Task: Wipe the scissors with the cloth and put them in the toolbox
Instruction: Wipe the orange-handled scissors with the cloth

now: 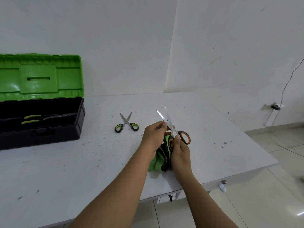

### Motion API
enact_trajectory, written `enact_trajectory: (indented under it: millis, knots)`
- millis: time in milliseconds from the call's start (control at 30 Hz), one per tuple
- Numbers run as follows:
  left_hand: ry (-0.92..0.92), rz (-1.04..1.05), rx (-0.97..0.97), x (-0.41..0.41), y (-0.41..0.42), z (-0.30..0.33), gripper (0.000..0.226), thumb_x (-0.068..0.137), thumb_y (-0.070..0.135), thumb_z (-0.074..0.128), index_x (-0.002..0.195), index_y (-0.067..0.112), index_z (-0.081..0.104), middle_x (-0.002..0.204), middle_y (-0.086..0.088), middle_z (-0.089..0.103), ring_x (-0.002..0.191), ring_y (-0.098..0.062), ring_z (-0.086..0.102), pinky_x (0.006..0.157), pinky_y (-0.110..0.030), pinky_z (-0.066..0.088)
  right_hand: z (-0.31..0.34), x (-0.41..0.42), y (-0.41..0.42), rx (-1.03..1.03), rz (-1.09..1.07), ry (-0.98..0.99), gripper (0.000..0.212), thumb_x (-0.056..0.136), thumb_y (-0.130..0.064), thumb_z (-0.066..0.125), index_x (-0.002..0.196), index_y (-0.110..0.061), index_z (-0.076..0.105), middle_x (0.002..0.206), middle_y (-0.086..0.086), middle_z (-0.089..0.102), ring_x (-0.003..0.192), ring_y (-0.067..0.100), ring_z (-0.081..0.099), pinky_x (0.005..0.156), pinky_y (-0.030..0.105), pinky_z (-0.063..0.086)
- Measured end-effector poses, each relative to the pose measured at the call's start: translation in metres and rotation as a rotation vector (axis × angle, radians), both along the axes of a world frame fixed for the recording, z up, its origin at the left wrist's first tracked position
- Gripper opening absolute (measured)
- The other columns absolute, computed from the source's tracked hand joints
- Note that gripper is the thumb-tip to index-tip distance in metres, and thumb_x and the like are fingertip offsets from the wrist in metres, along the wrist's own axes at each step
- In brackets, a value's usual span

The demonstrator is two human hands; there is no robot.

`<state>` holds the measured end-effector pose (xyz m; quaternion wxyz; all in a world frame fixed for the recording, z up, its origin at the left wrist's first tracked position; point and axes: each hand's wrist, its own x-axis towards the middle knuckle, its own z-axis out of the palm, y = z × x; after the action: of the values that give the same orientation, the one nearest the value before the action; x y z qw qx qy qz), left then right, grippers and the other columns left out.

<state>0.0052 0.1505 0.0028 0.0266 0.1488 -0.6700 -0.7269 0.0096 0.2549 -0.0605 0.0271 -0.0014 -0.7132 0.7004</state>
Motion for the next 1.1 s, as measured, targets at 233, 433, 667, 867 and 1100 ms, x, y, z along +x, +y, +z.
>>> enact_trajectory:
  millis: [233, 433, 667, 867, 1100]
  knots:
    - [0.081, 0.009, 0.08, 0.002, -0.007, 0.004, 0.029, 0.11, 0.025, 0.054, 0.104, 0.03, 0.082, 0.101, 0.008, 0.082, 0.108, -0.017, 0.071, 0.106, -0.04, 0.055, 0.007, 0.011, 0.007, 0.167, 0.094, 0.063, 0.043, 0.104, -0.049, 0.055, 0.081, -0.014, 0.061, 0.072, -0.005, 0.064, 0.066, 0.009, 0.059, 0.065, 0.03, 0.048]
    - [0.138, 0.2, 0.154, 0.003, -0.016, 0.018, 0.031, 0.112, 0.024, 0.049, 0.1, 0.029, 0.077, 0.106, 0.005, 0.078, 0.098, -0.013, 0.068, 0.096, -0.032, 0.053, 0.003, 0.021, 0.003, 0.64, 0.168, 0.119, 0.058, 0.077, -0.051, 0.079, 0.125, -0.035, 0.05, 0.112, -0.013, 0.057, 0.098, 0.009, 0.06, 0.079, 0.033, 0.053]
    - [0.115, 0.258, 0.205, 0.013, -0.033, 0.023, 0.031, 0.111, 0.026, 0.05, 0.099, 0.029, 0.079, 0.097, 0.007, 0.078, 0.101, -0.016, 0.07, 0.099, -0.037, 0.056, 0.013, 0.021, -0.002, 1.028, -0.09, 0.192, 0.056, 0.091, -0.007, 0.057, 0.142, -0.03, 0.056, 0.117, -0.001, 0.046, 0.1, 0.023, 0.051, 0.07, 0.031, 0.041]
    - [0.062, 0.254, 0.16, 0.022, -0.04, 0.017, 0.03, 0.11, 0.025, 0.05, 0.101, 0.03, 0.078, 0.101, 0.006, 0.077, 0.106, -0.019, 0.07, 0.098, -0.038, 0.056, 0.008, 0.018, -0.002, 1.31, 0.079, 0.194, 0.061, 0.098, -0.02, 0.044, 0.157, -0.033, 0.038, 0.137, 0.003, 0.044, 0.122, 0.027, 0.041, 0.097, 0.037, 0.039]
    - [0.054, 0.242, 0.16, 0.033, -0.047, 0.015, 0.026, 0.11, 0.024, 0.053, 0.1, 0.028, 0.077, 0.113, -0.002, 0.076, 0.107, -0.021, 0.072, 0.097, -0.039, 0.062, 0.036, 0.022, 0.005, 0.879, 0.056, 0.221, 0.065, 0.09, -0.016, 0.057, 0.153, -0.026, 0.048, 0.146, -0.001, 0.047, 0.139, 0.025, 0.037, 0.111, 0.039, 0.032]
